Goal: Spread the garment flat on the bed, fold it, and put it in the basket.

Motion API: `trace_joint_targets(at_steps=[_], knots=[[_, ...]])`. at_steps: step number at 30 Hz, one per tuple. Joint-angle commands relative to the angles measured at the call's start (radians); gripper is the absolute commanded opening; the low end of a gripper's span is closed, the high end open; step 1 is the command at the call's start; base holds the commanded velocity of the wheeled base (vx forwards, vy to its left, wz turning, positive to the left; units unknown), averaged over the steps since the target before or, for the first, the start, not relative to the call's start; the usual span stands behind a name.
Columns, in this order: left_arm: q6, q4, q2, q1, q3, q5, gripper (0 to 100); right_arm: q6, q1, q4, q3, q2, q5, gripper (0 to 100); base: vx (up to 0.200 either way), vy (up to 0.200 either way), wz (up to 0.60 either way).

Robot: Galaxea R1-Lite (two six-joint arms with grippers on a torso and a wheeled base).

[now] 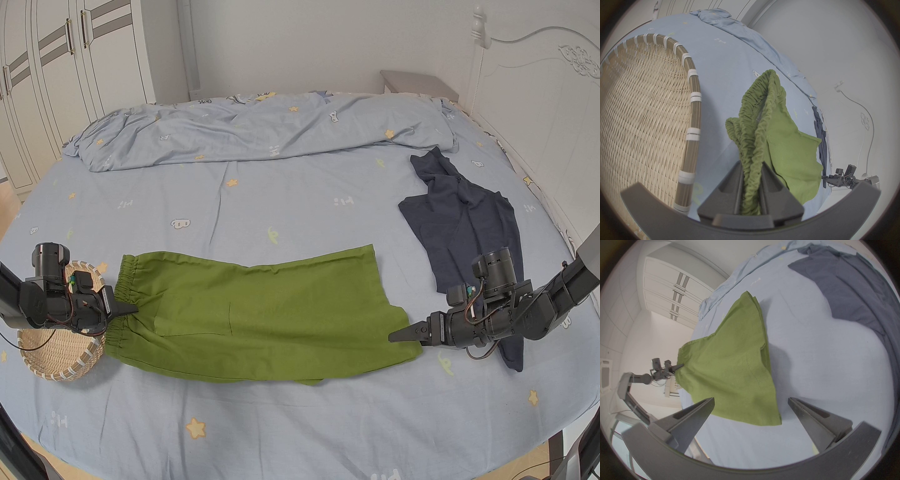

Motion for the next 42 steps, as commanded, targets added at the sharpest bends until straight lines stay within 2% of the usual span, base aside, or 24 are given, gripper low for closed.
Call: trace_joint_targets(at_steps=[1, 20, 26, 35, 36, 42], knots=[[0.000, 0.000, -0.001, -0.003, 0.000, -0.002, 0, 0.016, -0.023, 0.028, -0.027, -0.012, 0.057, 100, 0.000, 0.000, 0.00], [0.000, 0.000, -0.002, -0.005, 0.002, 0.000, 0, 0.014, 0.000, 0.025, -0.024, 0.072, 0.065, 100, 0.000, 0.000, 0.00], [0.000, 0.000, -0.004, -0.005, 0.002, -0.002, 0, 0.017, 0.009, 0.019, -0.018, 0.081, 0.100, 100, 0.000, 0.000, 0.00], [0.000, 0.000, -0.004, -0.005, 0.003, 0.000, 0, 0.019, -0.004, 0.017, -0.024, 0.081, 0.103, 100, 0.000, 0.000, 0.00], [0.000, 0.000, -0.004, -0.005, 0.003, -0.002, 0, 0.016, -0.010, 0.017, -0.024, 0.083, 0.103, 0, 0.000, 0.000, 0.00], [0.000, 0.000, -0.004, -0.006, 0.002, 0.000, 0, 0.011, -0.027, 0.017, -0.025, 0.086, 0.105, 0, 0.000, 0.000, 0.00]])
